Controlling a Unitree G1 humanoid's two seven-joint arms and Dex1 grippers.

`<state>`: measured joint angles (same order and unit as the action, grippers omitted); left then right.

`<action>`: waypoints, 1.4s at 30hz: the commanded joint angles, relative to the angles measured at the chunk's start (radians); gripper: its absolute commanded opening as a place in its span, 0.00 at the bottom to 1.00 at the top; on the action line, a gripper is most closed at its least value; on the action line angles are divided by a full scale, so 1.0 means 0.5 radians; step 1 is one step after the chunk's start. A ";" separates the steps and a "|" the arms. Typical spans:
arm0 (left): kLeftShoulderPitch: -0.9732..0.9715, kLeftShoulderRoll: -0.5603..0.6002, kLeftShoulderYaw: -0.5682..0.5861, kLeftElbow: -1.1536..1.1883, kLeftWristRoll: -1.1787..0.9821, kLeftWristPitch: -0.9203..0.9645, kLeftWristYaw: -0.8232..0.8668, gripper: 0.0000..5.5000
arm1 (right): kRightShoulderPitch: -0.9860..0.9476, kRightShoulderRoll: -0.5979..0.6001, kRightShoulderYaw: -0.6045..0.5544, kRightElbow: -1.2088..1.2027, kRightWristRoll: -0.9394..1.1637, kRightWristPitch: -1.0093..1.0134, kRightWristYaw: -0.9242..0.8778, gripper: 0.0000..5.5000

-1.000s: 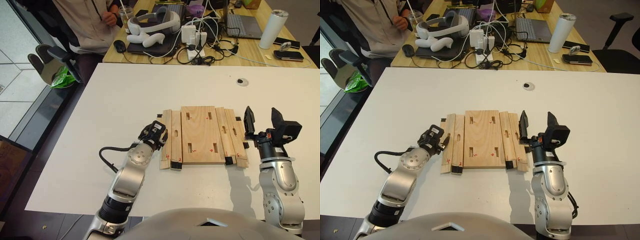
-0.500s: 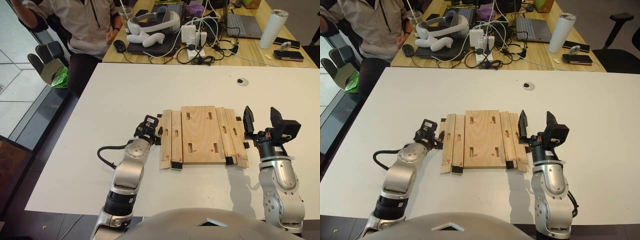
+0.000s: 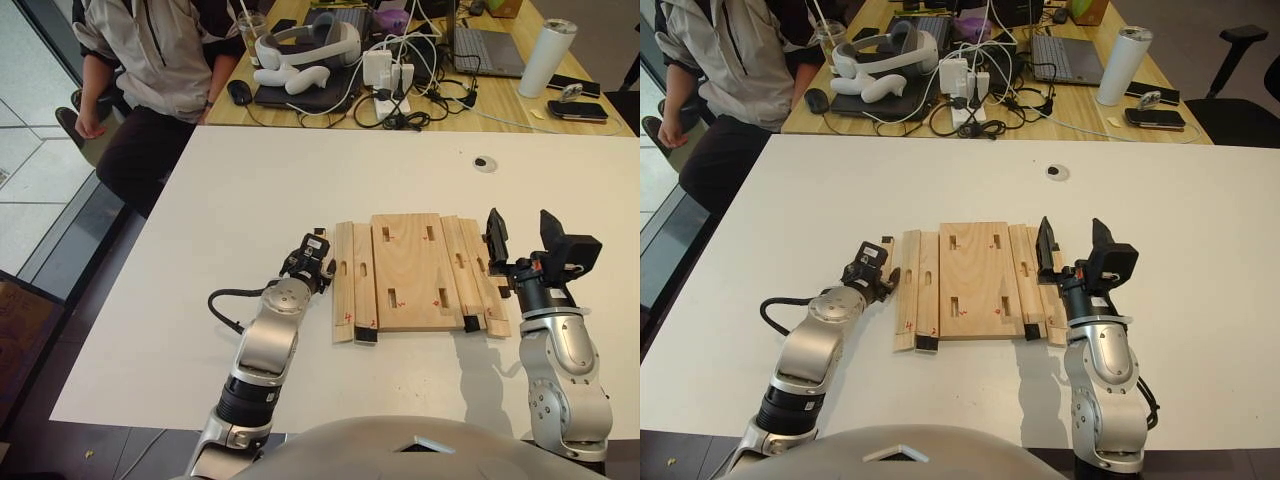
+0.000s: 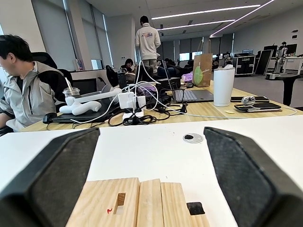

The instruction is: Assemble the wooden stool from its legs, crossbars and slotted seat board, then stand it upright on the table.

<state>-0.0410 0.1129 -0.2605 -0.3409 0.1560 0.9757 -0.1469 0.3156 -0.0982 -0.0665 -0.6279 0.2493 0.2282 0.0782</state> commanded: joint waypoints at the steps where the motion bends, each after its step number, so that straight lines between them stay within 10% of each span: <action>1: 0.005 -0.002 0.076 0.032 -0.055 0.108 -0.014 0.58 | -0.020 -0.019 -0.026 0.000 0.008 0.032 0.009 0.75; 27: -0.048 -0.183 0.514 0.199 -0.242 0.283 0.180 0.58 | -0.077 -0.005 -0.068 0.011 0.005 0.044 0.011 0.75; 42: -0.180 0.071 0.470 0.237 -0.384 0.281 -0.048 0.24 | -0.179 0.064 -0.064 -0.030 0.045 0.087 -0.075 0.75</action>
<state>-0.1427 0.1239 -0.0184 -0.2397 -0.0263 1.1155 -0.1533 0.2549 -0.0735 -0.0995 -0.6299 0.2499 0.2447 0.0482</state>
